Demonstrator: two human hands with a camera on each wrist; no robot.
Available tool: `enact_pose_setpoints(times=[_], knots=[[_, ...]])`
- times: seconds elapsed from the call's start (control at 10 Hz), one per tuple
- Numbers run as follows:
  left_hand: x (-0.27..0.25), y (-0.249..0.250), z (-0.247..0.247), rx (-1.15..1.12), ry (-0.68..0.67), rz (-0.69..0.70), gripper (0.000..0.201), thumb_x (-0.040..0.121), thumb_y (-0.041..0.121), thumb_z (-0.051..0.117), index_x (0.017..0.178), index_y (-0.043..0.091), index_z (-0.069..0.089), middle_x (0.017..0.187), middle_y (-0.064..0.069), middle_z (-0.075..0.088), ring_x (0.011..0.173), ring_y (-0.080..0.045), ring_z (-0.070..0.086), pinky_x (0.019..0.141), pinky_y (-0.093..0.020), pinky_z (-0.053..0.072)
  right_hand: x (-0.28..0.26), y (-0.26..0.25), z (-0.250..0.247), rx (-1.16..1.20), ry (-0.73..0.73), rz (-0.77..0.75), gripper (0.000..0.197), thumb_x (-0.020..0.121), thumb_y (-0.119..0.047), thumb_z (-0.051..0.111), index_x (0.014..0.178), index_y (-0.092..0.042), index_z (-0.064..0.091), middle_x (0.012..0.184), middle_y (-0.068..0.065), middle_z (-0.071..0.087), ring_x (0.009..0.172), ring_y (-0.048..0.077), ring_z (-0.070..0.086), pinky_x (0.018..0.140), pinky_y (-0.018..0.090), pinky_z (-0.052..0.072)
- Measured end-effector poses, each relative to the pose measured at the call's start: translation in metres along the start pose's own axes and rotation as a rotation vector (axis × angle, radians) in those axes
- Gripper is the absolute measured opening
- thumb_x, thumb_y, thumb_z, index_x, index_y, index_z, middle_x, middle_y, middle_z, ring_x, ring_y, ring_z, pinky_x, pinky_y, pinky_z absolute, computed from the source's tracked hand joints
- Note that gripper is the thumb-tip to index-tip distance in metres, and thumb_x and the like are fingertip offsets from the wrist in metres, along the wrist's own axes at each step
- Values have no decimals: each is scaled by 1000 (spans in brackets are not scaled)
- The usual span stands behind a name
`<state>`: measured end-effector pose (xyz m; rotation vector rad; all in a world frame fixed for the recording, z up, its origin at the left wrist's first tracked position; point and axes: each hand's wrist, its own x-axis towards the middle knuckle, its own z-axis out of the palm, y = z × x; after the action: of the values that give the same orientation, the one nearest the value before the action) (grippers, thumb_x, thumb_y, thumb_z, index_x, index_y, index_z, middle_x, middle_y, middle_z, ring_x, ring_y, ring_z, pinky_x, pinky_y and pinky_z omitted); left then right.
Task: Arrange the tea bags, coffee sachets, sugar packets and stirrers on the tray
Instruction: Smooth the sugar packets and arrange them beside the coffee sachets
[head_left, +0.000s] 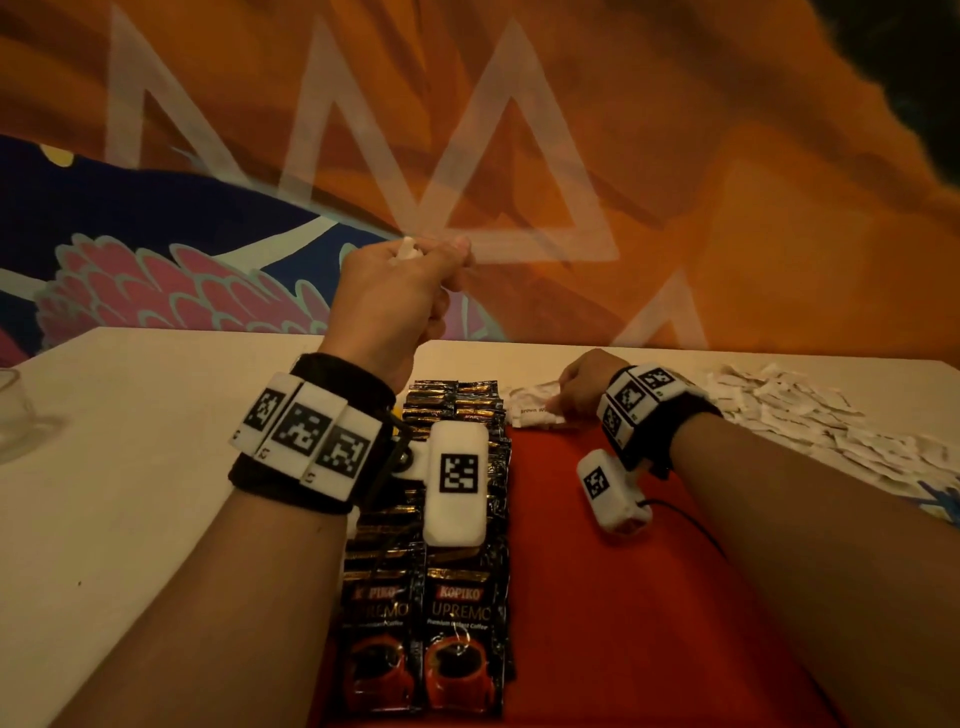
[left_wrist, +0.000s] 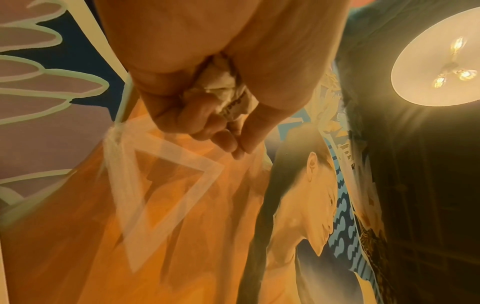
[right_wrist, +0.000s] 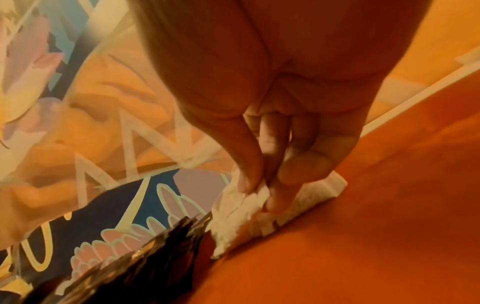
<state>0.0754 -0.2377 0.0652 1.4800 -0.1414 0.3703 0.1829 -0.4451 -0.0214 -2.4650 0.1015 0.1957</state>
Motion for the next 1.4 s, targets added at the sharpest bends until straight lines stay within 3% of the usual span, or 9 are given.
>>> enact_pose_setpoints(times=[0.1, 0.2, 0.3, 0.5, 0.7, 0.9, 1.0, 1.2, 1.4], knots=[[1, -1, -1, 0, -1, 1, 19, 97, 21, 64, 80, 12, 68, 62, 6, 58, 54, -8, 43, 46, -20, 30, 3, -4, 5, -81, -8, 7, 19, 81, -25, 79, 84, -13, 65, 86, 5, 64, 80, 20, 61, 77, 32, 54], [1, -1, -1, 2, -2, 0, 19, 97, 21, 64, 81, 12, 69, 62, 6, 58, 54, -8, 43, 46, -20, 31, 3, -10, 10, -232, 11, 15, 38, 83, -37, 77, 100, -5, 69, 97, 10, 66, 92, 24, 61, 82, 35, 51], [1, -1, -1, 3, -1, 0, 18, 97, 21, 64, 82, 12, 69, 66, 3, 57, 55, -9, 42, 46, -21, 30, 4, -12, 16, -324, 49, 24, 42, 76, -46, 81, 96, -10, 71, 95, 5, 69, 86, 22, 63, 72, 30, 51], [1, -2, -2, 6, -10, -4, 18, 97, 22, 64, 83, 12, 69, 66, 3, 58, 54, -8, 43, 45, -19, 32, 0, -19, 18, -393, 73, 6, 44, 72, -49, 83, 94, -14, 69, 93, 4, 72, 87, 21, 67, 79, 31, 57], [1, -2, -2, 11, -13, -1, 18, 97, 22, 64, 83, 12, 69, 67, 2, 58, 54, -8, 43, 45, -19, 32, -1, -13, 10, -244, 8, -8, 20, 78, -20, 80, 94, -10, 72, 96, 9, 73, 80, 22, 69, 73, 31, 58], [2, -2, -2, 19, -15, -2, 18, 97, 22, 64, 82, 13, 70, 66, 3, 58, 55, -8, 44, 45, -19, 33, -6, -17, 6, -112, -38, -23, 23, 83, -12, 77, 105, -8, 68, 90, 10, 73, 96, 25, 71, 91, 41, 56], [2, -3, -2, 23, -24, -3, 18, 97, 23, 63, 84, 13, 69, 68, 3, 58, 55, -8, 44, 45, -19, 33, -4, -16, 9, -157, -67, -30, 15, 84, -15, 76, 96, -12, 68, 98, 11, 74, 96, 25, 71, 93, 41, 56], [3, -3, -4, 26, -25, -3, 18, 97, 22, 63, 84, 13, 69, 68, 3, 58, 55, -8, 44, 45, -18, 34, 1, -22, 17, -460, 59, -36, 49, 78, -42, 80, 112, -11, 67, 112, 7, 70, 103, 24, 65, 79, 29, 52], [4, -3, -4, 25, -28, -5, 17, 97, 22, 64, 83, 13, 69, 66, 4, 58, 54, -7, 44, 45, -19, 34, -1, -24, 12, -491, 125, -75, 42, 81, -35, 79, 112, -11, 64, 113, 6, 68, 106, 24, 64, 83, 30, 53]])
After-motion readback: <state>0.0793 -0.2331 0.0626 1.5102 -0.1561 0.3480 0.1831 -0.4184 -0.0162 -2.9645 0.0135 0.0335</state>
